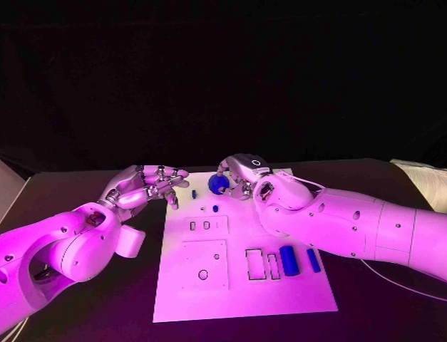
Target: Assemble the parts on the task board
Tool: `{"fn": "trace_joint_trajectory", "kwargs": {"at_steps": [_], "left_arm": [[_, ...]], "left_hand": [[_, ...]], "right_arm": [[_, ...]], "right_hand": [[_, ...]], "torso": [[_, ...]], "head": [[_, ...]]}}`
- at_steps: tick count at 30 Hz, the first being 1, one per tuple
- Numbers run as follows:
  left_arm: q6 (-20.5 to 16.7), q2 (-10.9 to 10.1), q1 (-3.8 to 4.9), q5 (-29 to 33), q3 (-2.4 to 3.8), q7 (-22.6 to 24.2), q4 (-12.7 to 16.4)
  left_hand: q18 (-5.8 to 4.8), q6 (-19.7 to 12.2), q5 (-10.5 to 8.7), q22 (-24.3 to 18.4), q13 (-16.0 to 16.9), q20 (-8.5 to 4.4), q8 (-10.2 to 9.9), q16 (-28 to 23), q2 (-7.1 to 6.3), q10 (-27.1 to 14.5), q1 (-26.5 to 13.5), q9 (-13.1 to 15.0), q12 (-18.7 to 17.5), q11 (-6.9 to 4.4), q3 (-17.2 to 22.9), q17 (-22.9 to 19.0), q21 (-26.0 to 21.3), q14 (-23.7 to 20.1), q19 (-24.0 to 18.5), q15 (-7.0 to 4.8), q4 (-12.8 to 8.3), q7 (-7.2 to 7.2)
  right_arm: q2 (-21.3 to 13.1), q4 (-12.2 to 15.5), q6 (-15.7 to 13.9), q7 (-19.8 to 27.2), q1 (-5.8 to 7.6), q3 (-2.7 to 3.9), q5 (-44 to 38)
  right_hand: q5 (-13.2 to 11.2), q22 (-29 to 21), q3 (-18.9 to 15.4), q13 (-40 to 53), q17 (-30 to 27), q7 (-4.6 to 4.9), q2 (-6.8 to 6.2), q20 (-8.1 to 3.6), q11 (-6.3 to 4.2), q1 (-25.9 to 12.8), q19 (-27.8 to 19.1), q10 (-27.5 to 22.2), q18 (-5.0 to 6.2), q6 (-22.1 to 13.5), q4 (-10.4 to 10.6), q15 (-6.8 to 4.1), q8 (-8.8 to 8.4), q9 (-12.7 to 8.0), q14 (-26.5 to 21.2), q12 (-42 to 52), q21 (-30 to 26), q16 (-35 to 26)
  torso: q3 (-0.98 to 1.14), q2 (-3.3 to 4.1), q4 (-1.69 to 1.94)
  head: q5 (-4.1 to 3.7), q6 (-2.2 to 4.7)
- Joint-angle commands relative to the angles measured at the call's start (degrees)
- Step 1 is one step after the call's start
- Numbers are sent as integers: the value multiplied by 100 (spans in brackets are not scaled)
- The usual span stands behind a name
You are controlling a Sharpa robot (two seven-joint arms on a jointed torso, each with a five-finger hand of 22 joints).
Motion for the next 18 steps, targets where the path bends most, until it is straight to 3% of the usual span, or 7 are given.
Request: {"fn": "trace_joint_trajectory", "kwargs": {"at_steps": [1, 5, 10, 18], "left_arm": [[117, 8, 0, -21, 4, 23, 7], [122, 1, 0, -23, 4, 20, 4], [142, 1, 0, -27, 4, 15, 12], [159, -16, 0, -39, 4, 8, 23]], "left_hand": [[76, -40, -3, 7, 7, -5, -18, 31, 37, -35, -15, 9, -34, 24, 23, 10, 20, -55, -32, -2, 3, -12], [76, -40, -3, 7, 7, -5, -18, 31, 37, -35, -15, 9, -34, 24, 23, 10, 20, -55, -32, -2, 3, -12], [76, -40, -3, 7, 7, -5, -18, 31, 37, -35, -15, 9, -34, 24, 23, 10, 20, -55, -32, -2, 3, -12], [76, -44, -3, 13, 8, -4, -20, 32, 37, -39, -20, 10, -36, 26, 24, 10, 29, -57, -39, -1, 1, -10]], "right_arm": [[32, -31, 217, 41, -20, 2, -79], [81, -35, 276, 50, -45, 2, -20], [158, -117, 254, 45, -61, 2, -48], [231, -275, 244, 54, -90, 2, -66]], "right_hand": [[13, 1507, 42, 1507, 1509, -90, -5, -42, -19, -39, 600, 600, -39, 125, -4, -16, 34, 69, 597, 12, 13, 24], [11, 1507, 50, 1507, 1509, -85, -16, -40, -15, -50, 600, 600, -39, 119, -4, -11, 29, 68, 597, 12, 13, 24], [11, 1507, 51, 1507, 1509, -84, -17, -40, -15, -51, 600, 600, -39, 119, -4, -11, 29, 68, 597, 12, 13, 24], [15, 1507, 63, 1507, 1509, -79, -27, -37, -11, -59, 600, 600, -39, 109, -6, -6, 21, 66, 597, 12, 13, 24]], "torso": [[3, -7, 1], [16, -4, -10], [5, -11, -1], [12, -6, -7]], "head": [[17, -17], [22, -18], [15, -22], [28, -28]]}}
